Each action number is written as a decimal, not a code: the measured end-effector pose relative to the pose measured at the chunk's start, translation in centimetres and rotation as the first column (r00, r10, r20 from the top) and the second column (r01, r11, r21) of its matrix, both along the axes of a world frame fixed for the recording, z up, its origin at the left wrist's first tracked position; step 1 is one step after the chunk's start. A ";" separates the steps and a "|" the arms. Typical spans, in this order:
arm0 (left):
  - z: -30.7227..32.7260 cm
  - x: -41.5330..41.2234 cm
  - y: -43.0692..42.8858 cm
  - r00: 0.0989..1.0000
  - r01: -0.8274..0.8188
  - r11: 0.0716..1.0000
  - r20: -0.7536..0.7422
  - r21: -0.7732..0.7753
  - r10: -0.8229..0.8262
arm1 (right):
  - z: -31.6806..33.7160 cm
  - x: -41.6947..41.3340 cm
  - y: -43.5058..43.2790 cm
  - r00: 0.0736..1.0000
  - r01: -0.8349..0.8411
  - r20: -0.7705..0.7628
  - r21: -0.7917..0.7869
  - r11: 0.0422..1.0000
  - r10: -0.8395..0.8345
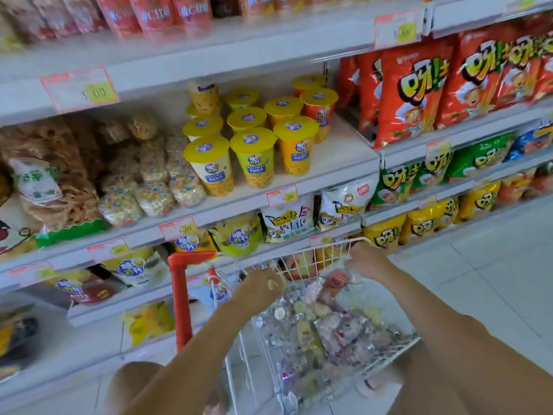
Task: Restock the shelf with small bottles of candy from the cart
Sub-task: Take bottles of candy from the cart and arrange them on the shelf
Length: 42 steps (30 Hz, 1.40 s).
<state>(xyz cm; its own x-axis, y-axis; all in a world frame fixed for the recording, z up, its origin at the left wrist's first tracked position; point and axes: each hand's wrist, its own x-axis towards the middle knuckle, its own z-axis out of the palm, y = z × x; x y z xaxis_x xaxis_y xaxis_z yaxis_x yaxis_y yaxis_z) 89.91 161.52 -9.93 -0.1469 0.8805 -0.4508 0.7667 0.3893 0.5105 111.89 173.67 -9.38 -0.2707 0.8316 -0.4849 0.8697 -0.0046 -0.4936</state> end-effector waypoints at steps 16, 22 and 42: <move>-16.8 1.0 1.4 0.996 0.091 0.936 0.005 -0.340 -0.095 | -13.3 -3.4 2.4 0.971 0.227 -0.044 -0.144 0.963 -0.236; -18.3 0.6 1.2 0.999 0.014 0.966 0.048 -0.257 -0.002 | -15.6 -4.0 3.2 0.970 0.241 0.026 -0.123 0.963 -0.240; -13.7 -0.7 3.3 0.463 -0.706 0.505 0.215 -0.496 0.860 | -13.1 -3.3 1.4 0.861 0.440 -0.222 -0.124 0.890 -0.457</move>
